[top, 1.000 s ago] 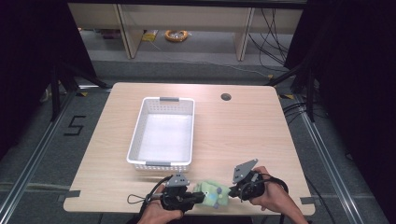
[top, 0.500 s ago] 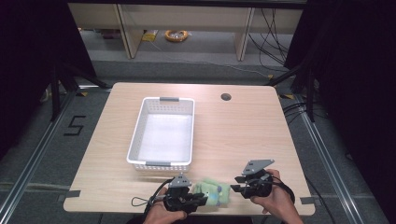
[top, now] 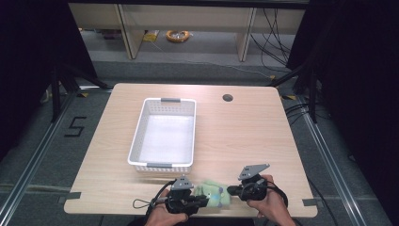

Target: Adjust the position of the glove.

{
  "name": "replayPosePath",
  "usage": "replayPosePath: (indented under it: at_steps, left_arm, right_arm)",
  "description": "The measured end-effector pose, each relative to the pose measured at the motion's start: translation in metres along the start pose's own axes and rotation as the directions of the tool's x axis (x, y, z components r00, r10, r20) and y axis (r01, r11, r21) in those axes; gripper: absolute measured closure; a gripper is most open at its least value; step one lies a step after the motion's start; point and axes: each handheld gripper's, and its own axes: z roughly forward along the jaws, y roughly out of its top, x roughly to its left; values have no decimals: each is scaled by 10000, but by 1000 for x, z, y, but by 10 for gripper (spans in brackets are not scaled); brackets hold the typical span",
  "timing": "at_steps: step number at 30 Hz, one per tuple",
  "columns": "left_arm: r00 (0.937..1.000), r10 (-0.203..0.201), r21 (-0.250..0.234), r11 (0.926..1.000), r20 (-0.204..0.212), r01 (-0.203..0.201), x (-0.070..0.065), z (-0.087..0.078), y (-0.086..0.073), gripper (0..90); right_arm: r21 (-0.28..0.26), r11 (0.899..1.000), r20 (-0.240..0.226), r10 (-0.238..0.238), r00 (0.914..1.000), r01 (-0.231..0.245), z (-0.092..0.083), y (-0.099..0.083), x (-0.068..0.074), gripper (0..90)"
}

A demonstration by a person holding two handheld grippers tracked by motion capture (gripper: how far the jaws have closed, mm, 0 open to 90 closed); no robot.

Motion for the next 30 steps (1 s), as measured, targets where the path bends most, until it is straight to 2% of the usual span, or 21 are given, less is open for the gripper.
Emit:
replayPosePath:
  at_steps: [1,2,4,5,7,8,10,11,12,14,15,16,17,19,21,23,26,27,28,30]
  left_arm:
    - [10000,66,50,10000,-9,-65,0,-1,0,825]
    - [10000,55,23,10000,-20,-55,-1,-1,0,831]
    - [9999,73,-35,10000,-100,-74,-2,-1,0,839]
    - [9999,104,-5,9999,-58,-104,-3,-2,0,841]
    - [9998,115,-96,9999,-140,-116,-4,-2,0,842]
    - [9997,97,-329,9994,-230,-105,-5,-1,-1,841]
    - [9998,132,-89,9999,-127,-133,-3,-3,0,839]
    - [9999,106,12,9999,-66,-106,-2,-3,0,838]
    - [10000,31,-125,9999,-90,-33,-2,-2,-1,838]
    - [9997,25,-109,9999,-261,-28,-3,-2,-1,837]
    - [9999,86,11,10000,-77,-86,-2,-3,0,836]
    - [9999,103,-7,9999,-80,-103,-2,-3,0,835]
    - [9999,99,-35,9999,-90,-99,-2,-3,0,833]
    - [9999,47,-108,9999,-105,-48,-2,-2,-1,833]
    - [9999,51,8,10000,-86,-51,-2,-2,-1,834]
    - [9998,109,-13,9999,-191,-110,-3,-1,-1,835]
    - [9997,100,-68,9999,-243,-102,-4,-1,-1,847]
    - [9999,162,103,9998,-45,-161,-3,-3,-1,851]
    - [9999,87,-70,9999,-89,-88,-5,-2,-1,855]
    - [9999,135,-130,9998,-52,-135,-8,-5,-1,857]
  right_arm:
    - [170,9997,45,-151,9999,151,-2,1,0,900]
    - [-114,9996,137,-270,9995,272,-3,2,1,900]
    - [-152,9984,198,-543,9983,547,-10,8,6,900]
    - [-432,9968,309,-663,9973,676,-11,11,8,900]
    - [-243,9962,290,-830,9961,837,-16,17,9,900]
    - [-546,9949,343,-836,9959,853,-14,20,9,900]
    - [-400,9976,93,-565,9984,569,-14,24,7,880]
    - [-595,9978,132,-293,9995,300,-14,24,5,847]
    - [-547,9981,192,-257,9995,267,-12,23,4,822]
    - [-385,9993,105,-25,9999,29,-9,21,3,763]
    - [-323,9994,62,89,9999,-87,-6,19,2,734]
    - [-76,9993,-50,375,9993,-376,-4,18,2,712]
    - [-306,9983,-41,497,9988,-498,0,16,1,691]
    - [-50,9977,-174,678,9976,-679,3,14,-3,675]
    - [-41,9953,-352,965,9947,-967,8,13,-6,698]
    - [-102,9947,-656,1013,9927,-1022,10,11,-6,793]
    - [-129,9975,-547,688,9961,-696,9,13,-4,849]
    - [-43,9953,-502,961,9941,-964,7,14,1,856]
    - [-129,9984,-353,543,9979,-548,6,15,0,858]
    - [-170,9995,-468,243,9986,-252,0,21,3,859]
